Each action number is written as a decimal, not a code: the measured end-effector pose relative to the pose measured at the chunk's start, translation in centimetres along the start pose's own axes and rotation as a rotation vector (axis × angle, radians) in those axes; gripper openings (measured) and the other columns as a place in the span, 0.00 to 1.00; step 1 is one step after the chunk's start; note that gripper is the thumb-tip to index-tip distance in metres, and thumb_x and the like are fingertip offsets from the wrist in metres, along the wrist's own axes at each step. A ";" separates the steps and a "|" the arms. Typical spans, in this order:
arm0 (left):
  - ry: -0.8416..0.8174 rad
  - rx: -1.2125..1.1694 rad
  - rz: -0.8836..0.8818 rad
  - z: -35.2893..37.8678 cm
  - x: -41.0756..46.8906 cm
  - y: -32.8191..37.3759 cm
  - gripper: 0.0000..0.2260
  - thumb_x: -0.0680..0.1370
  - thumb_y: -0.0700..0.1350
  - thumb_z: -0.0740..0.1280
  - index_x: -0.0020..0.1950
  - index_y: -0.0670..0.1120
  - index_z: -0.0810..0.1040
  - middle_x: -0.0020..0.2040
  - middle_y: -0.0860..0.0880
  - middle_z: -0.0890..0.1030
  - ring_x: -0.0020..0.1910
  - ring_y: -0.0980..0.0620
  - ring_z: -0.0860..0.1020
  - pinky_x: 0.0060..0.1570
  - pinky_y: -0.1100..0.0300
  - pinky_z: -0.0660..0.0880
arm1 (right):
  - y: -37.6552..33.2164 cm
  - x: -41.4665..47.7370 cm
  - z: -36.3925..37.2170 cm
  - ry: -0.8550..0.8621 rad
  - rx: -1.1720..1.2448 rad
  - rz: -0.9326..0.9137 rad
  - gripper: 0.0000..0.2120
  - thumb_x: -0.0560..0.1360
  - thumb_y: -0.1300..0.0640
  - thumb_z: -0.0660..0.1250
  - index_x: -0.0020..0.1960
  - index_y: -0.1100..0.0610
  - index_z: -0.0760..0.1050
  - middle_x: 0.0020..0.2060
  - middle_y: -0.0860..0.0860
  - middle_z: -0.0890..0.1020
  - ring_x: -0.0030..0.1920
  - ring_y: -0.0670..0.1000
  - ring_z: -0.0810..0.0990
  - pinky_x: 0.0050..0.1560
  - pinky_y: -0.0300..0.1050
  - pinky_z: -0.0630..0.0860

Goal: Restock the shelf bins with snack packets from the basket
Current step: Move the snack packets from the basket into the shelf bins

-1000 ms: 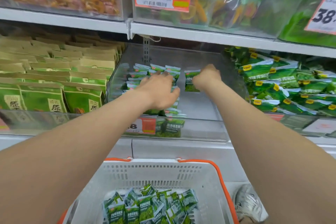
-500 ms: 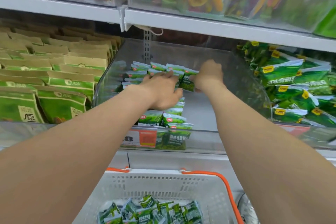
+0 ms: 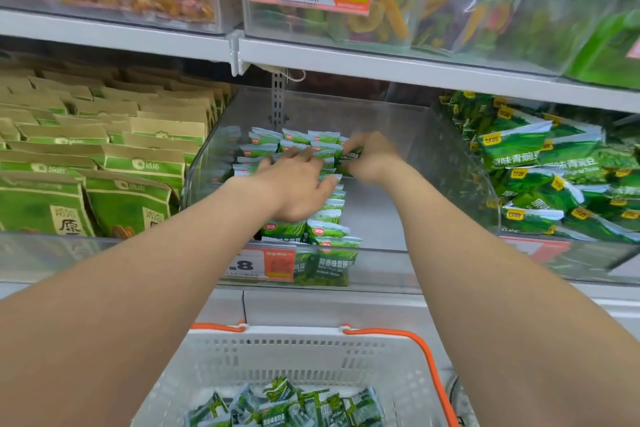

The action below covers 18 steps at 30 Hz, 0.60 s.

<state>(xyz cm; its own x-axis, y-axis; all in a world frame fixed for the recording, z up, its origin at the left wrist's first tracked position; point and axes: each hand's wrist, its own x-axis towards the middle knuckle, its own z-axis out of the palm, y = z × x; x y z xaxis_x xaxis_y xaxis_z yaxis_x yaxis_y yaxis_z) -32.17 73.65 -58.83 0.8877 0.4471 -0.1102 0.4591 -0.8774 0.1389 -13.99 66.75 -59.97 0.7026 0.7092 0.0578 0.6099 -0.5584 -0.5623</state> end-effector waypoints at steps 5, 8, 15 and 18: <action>-0.028 0.000 -0.009 0.1 0.4 0.0 0.31 0.86 0.62 0.46 0.85 0.47 0.54 0.86 0.48 0.46 0.85 0.45 0.44 0.80 0.35 0.48 | -0.2 0.5 0.3 0.022 0.014 -0.015 0.09 0.80 0.58 0.67 0.51 0.51 0.87 0.45 0.49 0.82 0.47 0.50 0.78 0.49 0.40 0.72; -0.038 0.002 -0.005 0.2 0.5 -0.1 0.31 0.86 0.62 0.45 0.86 0.47 0.53 0.86 0.49 0.45 0.85 0.45 0.43 0.80 0.35 0.47 | -0.1 0.8 0.4 0.073 0.046 0.076 0.10 0.80 0.59 0.66 0.50 0.56 0.86 0.46 0.51 0.85 0.48 0.52 0.82 0.48 0.43 0.76; -0.044 0.006 0.001 0.2 0.5 -0.1 0.31 0.87 0.62 0.45 0.86 0.47 0.53 0.86 0.48 0.44 0.85 0.45 0.42 0.80 0.35 0.47 | -0.3 0.9 -0.1 0.143 -0.092 0.216 0.06 0.77 0.63 0.65 0.51 0.61 0.78 0.50 0.57 0.78 0.54 0.57 0.78 0.45 0.44 0.70; -0.037 -0.002 0.004 0.2 0.4 0.0 0.30 0.87 0.62 0.46 0.85 0.47 0.54 0.86 0.48 0.45 0.85 0.45 0.43 0.80 0.35 0.47 | 0.0 0.9 -0.1 0.074 -0.103 0.239 0.07 0.75 0.62 0.69 0.52 0.61 0.80 0.52 0.58 0.80 0.48 0.57 0.80 0.41 0.41 0.73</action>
<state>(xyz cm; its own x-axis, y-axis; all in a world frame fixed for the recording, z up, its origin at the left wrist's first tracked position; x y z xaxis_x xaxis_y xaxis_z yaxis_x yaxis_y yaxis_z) -31.84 73.82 -59.08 0.8878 0.4365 -0.1457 0.4553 -0.8791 0.1409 -13.26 67.32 -59.81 0.8538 0.5206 -0.0045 0.4547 -0.7500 -0.4804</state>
